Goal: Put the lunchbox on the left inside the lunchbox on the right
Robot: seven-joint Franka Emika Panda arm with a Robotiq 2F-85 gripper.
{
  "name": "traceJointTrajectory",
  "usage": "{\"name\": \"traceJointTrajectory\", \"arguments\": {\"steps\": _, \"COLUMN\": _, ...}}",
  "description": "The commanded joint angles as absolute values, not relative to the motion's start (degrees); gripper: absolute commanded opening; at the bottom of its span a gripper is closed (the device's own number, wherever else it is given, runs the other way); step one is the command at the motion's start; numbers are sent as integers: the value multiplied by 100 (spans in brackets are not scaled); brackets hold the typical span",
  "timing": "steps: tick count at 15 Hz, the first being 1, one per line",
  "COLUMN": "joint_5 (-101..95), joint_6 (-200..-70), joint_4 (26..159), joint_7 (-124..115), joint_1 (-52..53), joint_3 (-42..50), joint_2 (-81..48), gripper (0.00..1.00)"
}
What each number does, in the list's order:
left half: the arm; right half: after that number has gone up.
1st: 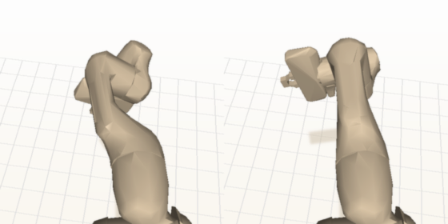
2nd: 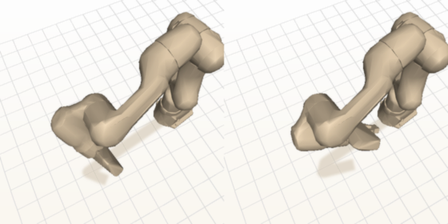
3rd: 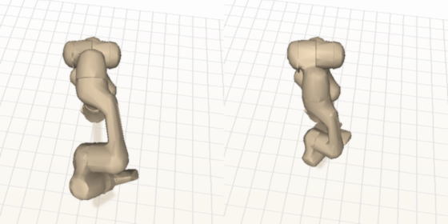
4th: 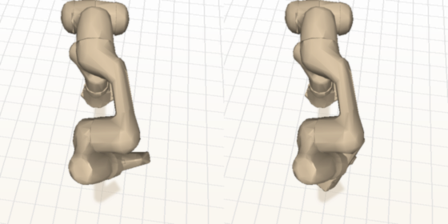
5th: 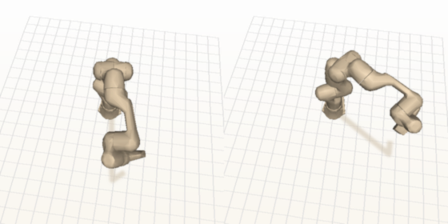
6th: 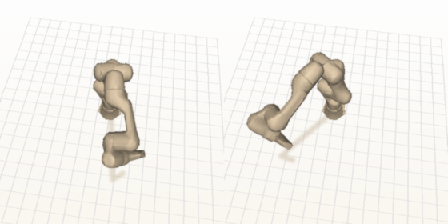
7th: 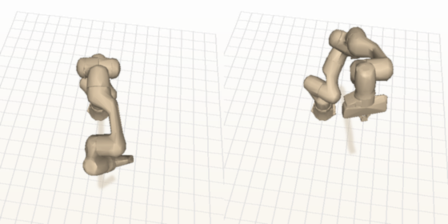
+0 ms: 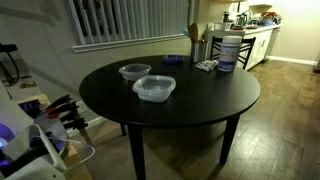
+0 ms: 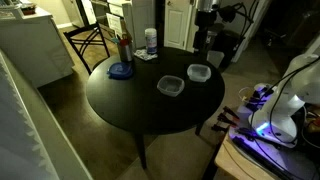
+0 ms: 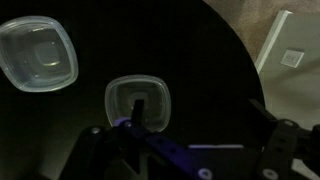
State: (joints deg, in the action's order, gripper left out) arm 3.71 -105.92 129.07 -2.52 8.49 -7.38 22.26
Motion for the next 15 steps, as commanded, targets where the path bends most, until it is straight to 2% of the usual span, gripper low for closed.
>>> {"name": "traceJointTrajectory", "arguments": {"steps": 1, "joint_5": 379, "joint_6": -10576, "joint_4": 12892, "joint_7": -247, "joint_1": 823, "joint_3": -763, "joint_2": 2223, "gripper": 100}}
{"name": "traceJointTrajectory", "arguments": {"steps": 10, "joint_5": 379, "joint_6": -10576, "joint_4": 12892, "joint_7": -247, "joint_1": 823, "joint_3": -763, "joint_2": 2223, "gripper": 100}}
{"name": "traceJointTrajectory", "arguments": {"steps": 15, "joint_5": 464, "joint_6": -10433, "joint_4": 12487, "joint_7": -52, "joint_1": 750, "joint_3": -599, "joint_2": 1490, "gripper": 100}}
